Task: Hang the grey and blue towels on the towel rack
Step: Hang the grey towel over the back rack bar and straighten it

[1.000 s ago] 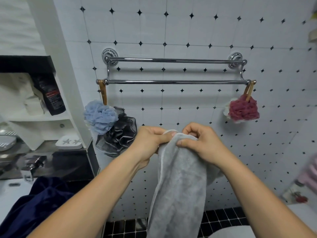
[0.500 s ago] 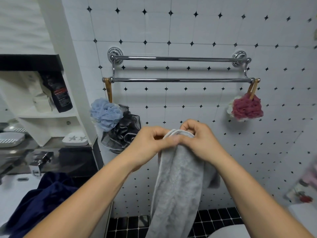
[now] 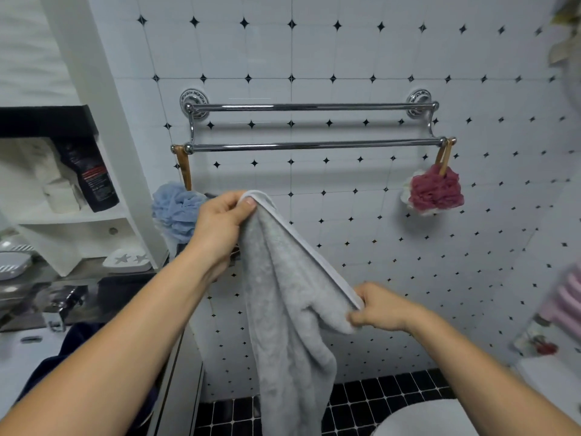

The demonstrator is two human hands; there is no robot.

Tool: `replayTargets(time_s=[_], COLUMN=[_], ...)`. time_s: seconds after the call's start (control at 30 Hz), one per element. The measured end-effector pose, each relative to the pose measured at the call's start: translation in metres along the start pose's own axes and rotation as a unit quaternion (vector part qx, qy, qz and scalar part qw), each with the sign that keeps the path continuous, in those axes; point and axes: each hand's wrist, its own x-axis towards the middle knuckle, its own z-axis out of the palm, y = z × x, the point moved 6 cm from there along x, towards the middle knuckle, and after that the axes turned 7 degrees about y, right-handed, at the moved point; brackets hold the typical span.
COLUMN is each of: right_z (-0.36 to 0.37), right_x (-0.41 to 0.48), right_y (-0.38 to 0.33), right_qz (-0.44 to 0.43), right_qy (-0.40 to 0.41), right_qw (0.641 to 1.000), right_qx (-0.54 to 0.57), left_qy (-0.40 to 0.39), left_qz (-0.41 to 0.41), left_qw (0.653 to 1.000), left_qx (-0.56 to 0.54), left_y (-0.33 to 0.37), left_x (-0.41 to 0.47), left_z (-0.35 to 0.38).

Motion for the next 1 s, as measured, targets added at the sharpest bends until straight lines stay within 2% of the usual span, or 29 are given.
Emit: replayTargets(time_s=[0.1,0.17,0.33,0.43,0.53,0.6,0.63,0.7,0.77,0.8,1.0], right_z=[-0.008,-0.027,-0.083,-0.108,-0.122,-0.123,-0.124,-0.128,-0.135,-0.137,-0.136], right_x=[0.004,0.002,-0.021,-0.034,-0.027,-0.017,-0.013,-0.009,-0.008,-0.007,0.006], right_y=[0.031,0.035,0.019,0.012,0.016,0.022,0.027,0.039,0.046,0.049,0.055], right_qz=[0.033,0.009,-0.098,-0.127,-0.12,-0.08,-0.051,0.0,0.005,0.005,0.004], right_qy=[0.075,0.165,0.385,0.444,0.393,0.313,0.274,0.228,0.227,0.22,0.151], right_qw=[0.983,0.96,0.884,0.85,0.864,0.9,0.926,0.968,0.973,0.973,0.985], right_qx=[-0.164,-0.226,-0.246,-0.254,-0.292,-0.292,-0.256,-0.101,0.033,0.065,0.08], left_qy=[0.007,0.013,0.034,0.068,0.081,0.066,0.061,0.059,0.056,0.053,0.063], left_qz=[0.006,0.012,0.0,-0.006,0.005,0.022,0.028,0.03,0.035,0.041,0.05], left_qw=[1.0,0.999,0.999,0.996,0.994,0.993,0.993,0.991,0.989,0.987,0.975], left_qx=[0.016,0.028,0.028,0.055,0.072,0.091,0.101,0.114,0.131,0.145,0.208], left_y=[-0.002,-0.007,-0.02,-0.027,-0.03,-0.031,-0.031,-0.031,-0.029,-0.027,-0.023], left_x=[0.005,0.005,0.007,0.011,0.013,0.013,0.013,0.014,0.017,0.019,0.029], left_z=[-0.002,-0.004,-0.021,-0.038,-0.047,-0.041,-0.038,-0.035,-0.034,-0.034,-0.026])
